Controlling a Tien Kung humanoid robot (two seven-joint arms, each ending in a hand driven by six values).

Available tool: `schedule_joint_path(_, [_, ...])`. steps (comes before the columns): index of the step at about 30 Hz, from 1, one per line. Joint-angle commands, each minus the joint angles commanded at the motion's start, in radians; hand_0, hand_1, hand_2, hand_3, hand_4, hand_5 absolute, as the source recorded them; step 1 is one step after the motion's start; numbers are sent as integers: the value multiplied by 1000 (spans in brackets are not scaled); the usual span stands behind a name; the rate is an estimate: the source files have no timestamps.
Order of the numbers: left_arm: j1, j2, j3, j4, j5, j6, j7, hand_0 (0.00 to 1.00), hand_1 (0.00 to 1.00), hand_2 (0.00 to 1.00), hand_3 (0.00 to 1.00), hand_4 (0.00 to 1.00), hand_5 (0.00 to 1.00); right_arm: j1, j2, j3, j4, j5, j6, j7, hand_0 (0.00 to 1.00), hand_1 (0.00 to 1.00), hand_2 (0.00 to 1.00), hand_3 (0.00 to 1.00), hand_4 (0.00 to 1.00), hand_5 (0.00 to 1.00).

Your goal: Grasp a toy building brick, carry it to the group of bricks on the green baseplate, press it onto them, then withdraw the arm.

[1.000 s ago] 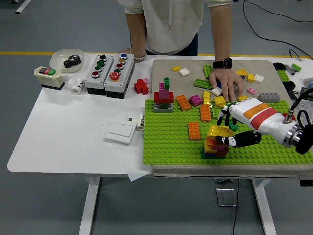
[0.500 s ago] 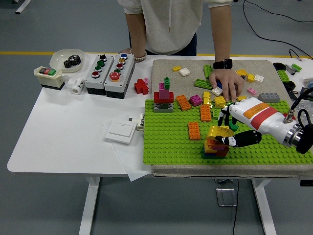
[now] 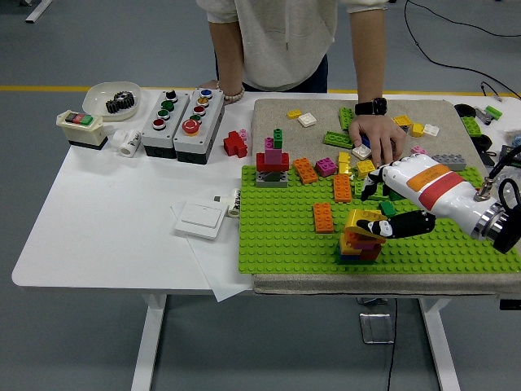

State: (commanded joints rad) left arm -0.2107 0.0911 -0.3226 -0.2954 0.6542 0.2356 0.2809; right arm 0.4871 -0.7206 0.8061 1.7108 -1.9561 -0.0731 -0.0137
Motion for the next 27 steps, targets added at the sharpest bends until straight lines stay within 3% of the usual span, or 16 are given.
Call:
schedule_joint_path(5, [1, 0, -2, 0, 4, 0, 0, 762, 755, 729, 584, 644, 658, -24, -7, 26, 43, -19, -118, 15, 298, 474, 642, 590, 820, 510])
schedule_joint_path(7, [2, 0, -4, 0, 8, -1, 1, 762, 755, 729, 584, 644, 658, -53, -12, 53, 68, -11, -189, 19, 298, 474, 642, 590, 820, 510])
schedule_joint_path(9, [2, 0, -4, 0, 9, -1, 1, 762, 755, 729, 584, 644, 658, -72, -17, 69, 68, -6, -211, 15, 298, 474, 642, 590, 820, 510])
schedule_joint_path(10, [2, 1, -4, 0, 9, -1, 1, 762, 755, 729, 584, 644, 658, -94, -25, 85, 68, 6, -215, 6, 298, 474, 642, 590, 820, 510])
schedule_joint_path(11, [3, 1, -4, 0, 9, 0, 0, 762, 755, 729, 585, 644, 658, -110, -29, 95, 68, 17, -216, -1, 368, 497, 624, 559, 822, 521])
schedule_joint_path(16, [2, 2, -4, 0, 12, -1, 0, 762, 755, 729, 585, 644, 658, -182, -48, 148, 68, 107, -172, -70, 368, 497, 624, 559, 822, 521])
schedule_joint_path(17, [2, 2, -3, 0, 11, 0, -1, 762, 755, 730, 585, 644, 658, -198, -51, 161, 68, 134, -159, -81, 506, 543, 646, 550, 829, 532])
schedule_joint_path(20, [3, 2, -4, 0, 12, -1, -1, 762, 755, 730, 585, 644, 658, -240, -61, 200, 68, 224, -137, -107, 506, 543, 646, 550, 829, 532])
schedule_joint_path(22, [4, 2, -5, 0, 14, -1, 0, 762, 755, 730, 585, 644, 658, -263, -65, 229, 68, 257, -152, -111, 506, 543, 646, 550, 829, 532])
schedule_joint_path(23, [4, 2, -6, 0, 14, -1, 0, 759, 755, 726, 585, 645, 659, -266, -66, 234, 68, 261, -155, -112, 553, 583, 672, 549, 832, 544])
schedule_joint_path(27, [6, 2, -9, 0, 21, -3, 2, 759, 755, 726, 585, 645, 659, -276, -61, 278, 68, 242, -231, -83, 553, 583, 672, 549, 832, 544])
